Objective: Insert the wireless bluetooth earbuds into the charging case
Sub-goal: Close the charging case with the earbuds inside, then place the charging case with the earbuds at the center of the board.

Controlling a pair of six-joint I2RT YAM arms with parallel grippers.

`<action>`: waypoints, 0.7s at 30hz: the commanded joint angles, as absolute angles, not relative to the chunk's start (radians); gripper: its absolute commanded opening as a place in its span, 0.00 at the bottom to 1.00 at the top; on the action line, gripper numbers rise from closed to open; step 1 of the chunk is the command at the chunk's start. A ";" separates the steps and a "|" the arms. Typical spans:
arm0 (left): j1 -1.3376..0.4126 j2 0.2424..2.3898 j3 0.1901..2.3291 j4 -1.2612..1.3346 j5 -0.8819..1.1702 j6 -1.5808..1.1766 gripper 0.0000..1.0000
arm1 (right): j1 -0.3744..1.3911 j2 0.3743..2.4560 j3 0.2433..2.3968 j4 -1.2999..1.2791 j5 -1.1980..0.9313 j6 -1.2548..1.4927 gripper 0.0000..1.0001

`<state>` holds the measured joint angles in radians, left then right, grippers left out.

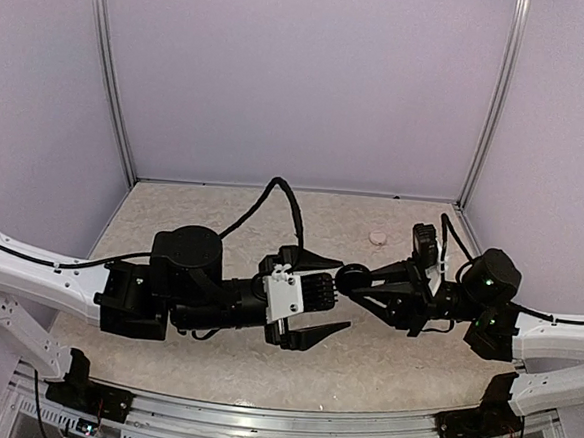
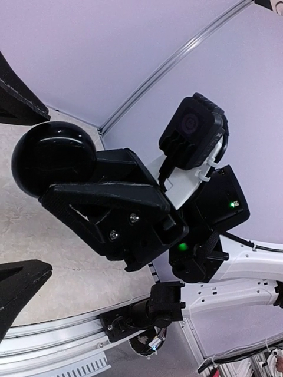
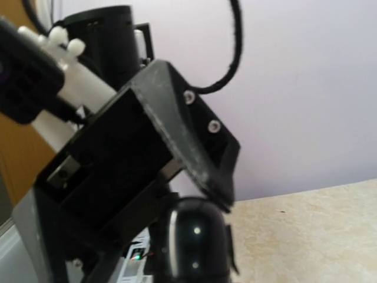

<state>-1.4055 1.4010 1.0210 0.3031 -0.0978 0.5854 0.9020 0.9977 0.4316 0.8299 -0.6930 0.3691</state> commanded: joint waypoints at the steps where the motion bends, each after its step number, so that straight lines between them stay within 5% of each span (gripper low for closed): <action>1: -1.396 1.340 0.961 0.325 -0.190 0.615 0.80 | 0.897 0.997 0.463 0.803 -0.615 0.378 0.00; 11: -1.225 1.184 0.810 0.447 -0.262 0.313 0.81 | 0.857 1.173 0.633 0.427 -0.526 0.329 0.00; 21: -1.119 1.103 0.749 0.420 -0.457 0.024 0.99 | 0.737 1.606 0.870 0.304 -0.578 0.295 0.00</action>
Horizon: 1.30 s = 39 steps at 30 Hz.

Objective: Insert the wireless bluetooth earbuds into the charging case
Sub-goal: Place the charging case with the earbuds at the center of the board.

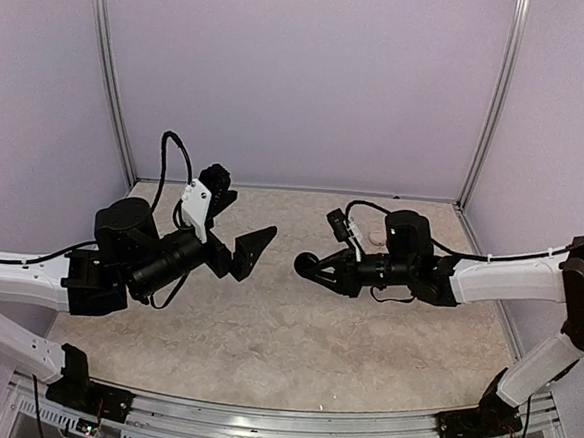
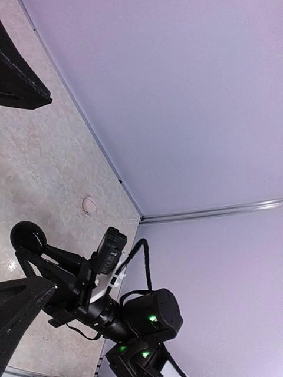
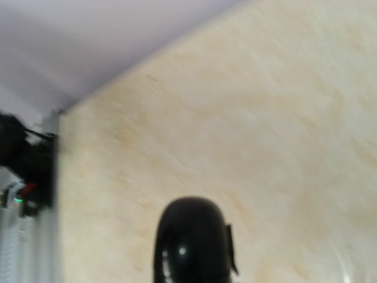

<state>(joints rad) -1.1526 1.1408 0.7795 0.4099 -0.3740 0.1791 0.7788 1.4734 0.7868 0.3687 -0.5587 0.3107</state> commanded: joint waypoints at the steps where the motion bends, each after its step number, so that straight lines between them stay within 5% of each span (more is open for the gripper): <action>1: -1.110 1.096 0.743 0.417 -0.471 0.008 0.99 | 0.728 1.653 0.907 0.295 -0.580 0.290 0.00; 16: -1.060 1.013 0.676 0.385 -0.528 -0.105 0.99 | 0.639 2.192 1.432 0.078 -0.661 0.264 0.00; 21: -1.049 1.006 0.660 0.384 -0.523 -0.112 0.99 | 0.628 2.262 1.496 0.049 -0.657 0.284 0.00; 24: -1.048 1.013 0.654 0.388 -0.515 -0.112 0.99 | 0.624 2.281 1.503 0.052 -0.653 0.289 0.09; 39: -1.024 0.993 0.620 0.397 -0.515 -0.114 0.99 | 0.451 2.330 1.502 0.100 -0.539 0.405 0.08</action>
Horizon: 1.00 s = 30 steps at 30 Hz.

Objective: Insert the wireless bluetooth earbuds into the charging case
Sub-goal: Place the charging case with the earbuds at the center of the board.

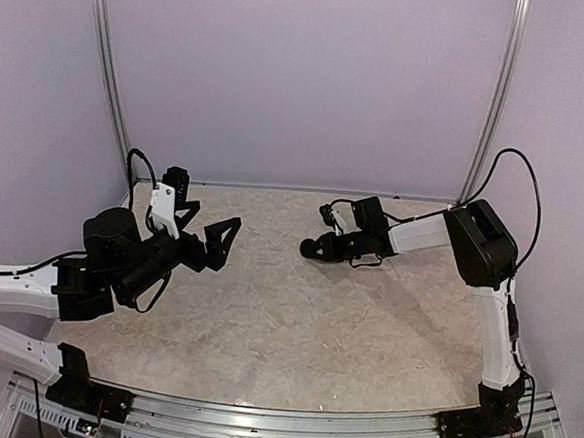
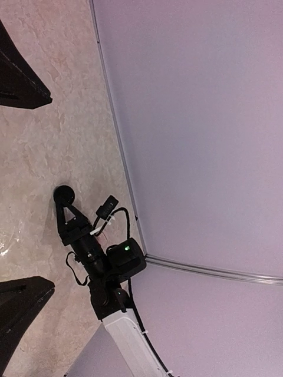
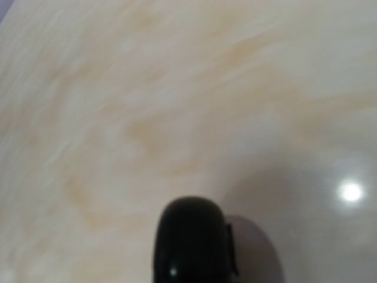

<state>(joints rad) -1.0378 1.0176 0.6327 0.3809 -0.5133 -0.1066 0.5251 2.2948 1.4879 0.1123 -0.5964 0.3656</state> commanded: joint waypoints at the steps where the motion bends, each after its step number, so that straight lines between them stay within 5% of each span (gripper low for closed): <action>1: -1.021 0.993 0.618 0.397 -0.512 -0.114 0.99 | 0.437 2.329 1.502 0.093 -0.537 0.404 0.08; 8: -0.999 1.002 0.618 0.406 -0.488 -0.118 0.99 | 0.391 2.290 1.476 0.058 -0.522 0.373 0.16; 18: -0.956 1.045 0.696 0.304 -0.464 -0.224 0.99 | 0.372 2.170 1.431 0.014 -0.434 0.326 0.56; 30: -0.774 1.161 0.901 0.037 -0.294 -0.438 0.99 | 0.367 1.846 1.296 -0.015 -0.355 0.253 0.81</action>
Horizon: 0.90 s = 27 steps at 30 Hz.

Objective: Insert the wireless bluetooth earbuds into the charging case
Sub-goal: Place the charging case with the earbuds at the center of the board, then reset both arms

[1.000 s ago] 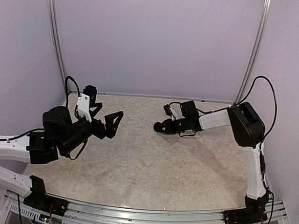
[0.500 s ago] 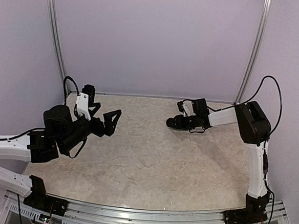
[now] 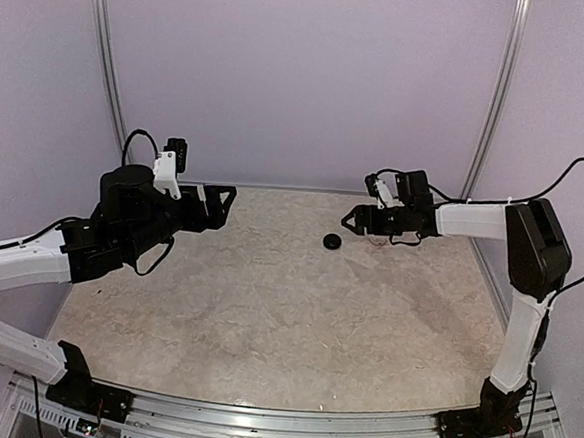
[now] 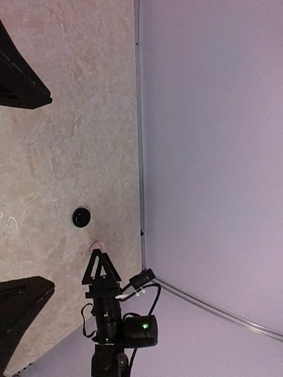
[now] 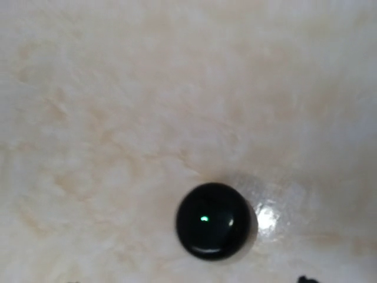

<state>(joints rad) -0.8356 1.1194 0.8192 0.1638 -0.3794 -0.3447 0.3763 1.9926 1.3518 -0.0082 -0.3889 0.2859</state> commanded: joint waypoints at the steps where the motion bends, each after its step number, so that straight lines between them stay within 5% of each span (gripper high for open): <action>1: -0.757 1.184 0.926 0.012 -0.287 -0.443 0.99 | 0.366 1.809 1.277 -0.014 -0.353 0.249 0.84; 7: -0.679 1.287 1.036 -0.128 -0.260 -0.461 0.99 | 0.367 1.551 1.096 0.012 -0.355 0.257 0.99; 18: -0.664 1.236 0.843 -0.067 -0.301 -0.565 0.99 | 0.368 1.082 0.629 0.208 -0.416 0.302 0.99; 27: -0.664 1.245 0.731 -0.029 -0.318 -0.603 0.99 | 0.368 0.957 0.399 0.339 -0.405 0.342 0.99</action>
<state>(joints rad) -0.6682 1.2465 0.7330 -0.0753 -0.2996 -0.5751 0.3756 0.9852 0.4400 0.2379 -0.4038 0.3180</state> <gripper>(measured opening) 0.990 0.995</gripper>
